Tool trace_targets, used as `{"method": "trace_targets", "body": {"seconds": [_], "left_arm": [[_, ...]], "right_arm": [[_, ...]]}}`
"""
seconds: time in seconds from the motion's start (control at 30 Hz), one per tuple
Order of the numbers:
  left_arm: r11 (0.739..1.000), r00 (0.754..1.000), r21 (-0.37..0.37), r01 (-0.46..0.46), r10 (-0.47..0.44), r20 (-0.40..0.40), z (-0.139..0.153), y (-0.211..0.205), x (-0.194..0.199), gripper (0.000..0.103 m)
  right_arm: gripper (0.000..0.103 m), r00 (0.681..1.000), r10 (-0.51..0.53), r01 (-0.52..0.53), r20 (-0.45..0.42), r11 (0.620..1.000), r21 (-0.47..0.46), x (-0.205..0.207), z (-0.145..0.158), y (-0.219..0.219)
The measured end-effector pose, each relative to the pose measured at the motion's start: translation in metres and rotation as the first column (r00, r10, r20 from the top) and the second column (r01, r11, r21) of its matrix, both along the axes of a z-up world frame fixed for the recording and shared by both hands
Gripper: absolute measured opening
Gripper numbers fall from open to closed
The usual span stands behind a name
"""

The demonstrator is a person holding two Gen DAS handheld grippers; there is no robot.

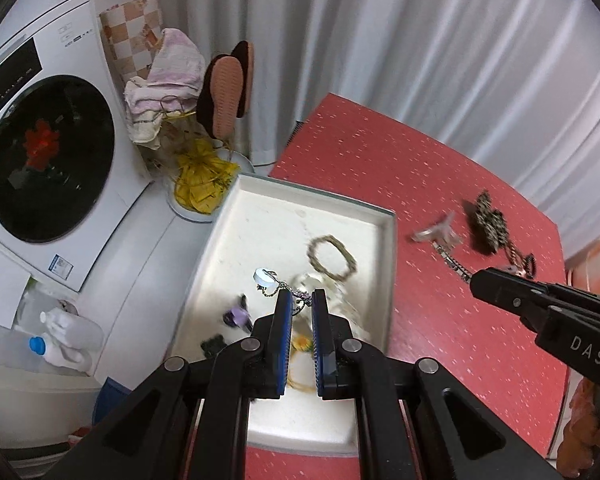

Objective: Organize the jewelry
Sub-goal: 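Carry the chain charm and silver barrette with both tools over the tray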

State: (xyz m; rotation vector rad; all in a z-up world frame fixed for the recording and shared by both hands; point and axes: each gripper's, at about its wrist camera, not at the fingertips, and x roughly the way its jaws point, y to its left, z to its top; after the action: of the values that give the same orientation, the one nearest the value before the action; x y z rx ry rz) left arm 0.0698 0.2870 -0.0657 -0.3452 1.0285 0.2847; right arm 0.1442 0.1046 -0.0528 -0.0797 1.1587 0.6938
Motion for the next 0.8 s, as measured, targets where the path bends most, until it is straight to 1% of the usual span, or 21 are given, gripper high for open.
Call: {"method": "trace_targets", "body": {"seconds": [0.2, 0.43, 0.8], "left_arm": [[1.000, 1.000, 0.006, -0.005, 0.006, -0.008, -0.020, 0.013, 0.016, 0.011], [1.000, 0.999, -0.012, -0.016, 0.016, -0.036, -0.048, 0.027, 0.042, 0.011], [1.000, 0.998, 0.008, -0.002, 0.003, -0.065, -0.085, 0.039, 0.080, 0.011]], "right_arm": [[0.011, 1.000, 0.011, -0.011, -0.012, 1.000, 0.012, 0.015, -0.019, 0.024], [0.011, 0.999, 0.003, -0.002, -0.047, 1.000, 0.009, 0.036, -0.046, 0.041], [0.011, 0.993, -0.015, 0.017, -0.114, 1.000, 0.013, 0.066, -0.088, 0.064]]}}
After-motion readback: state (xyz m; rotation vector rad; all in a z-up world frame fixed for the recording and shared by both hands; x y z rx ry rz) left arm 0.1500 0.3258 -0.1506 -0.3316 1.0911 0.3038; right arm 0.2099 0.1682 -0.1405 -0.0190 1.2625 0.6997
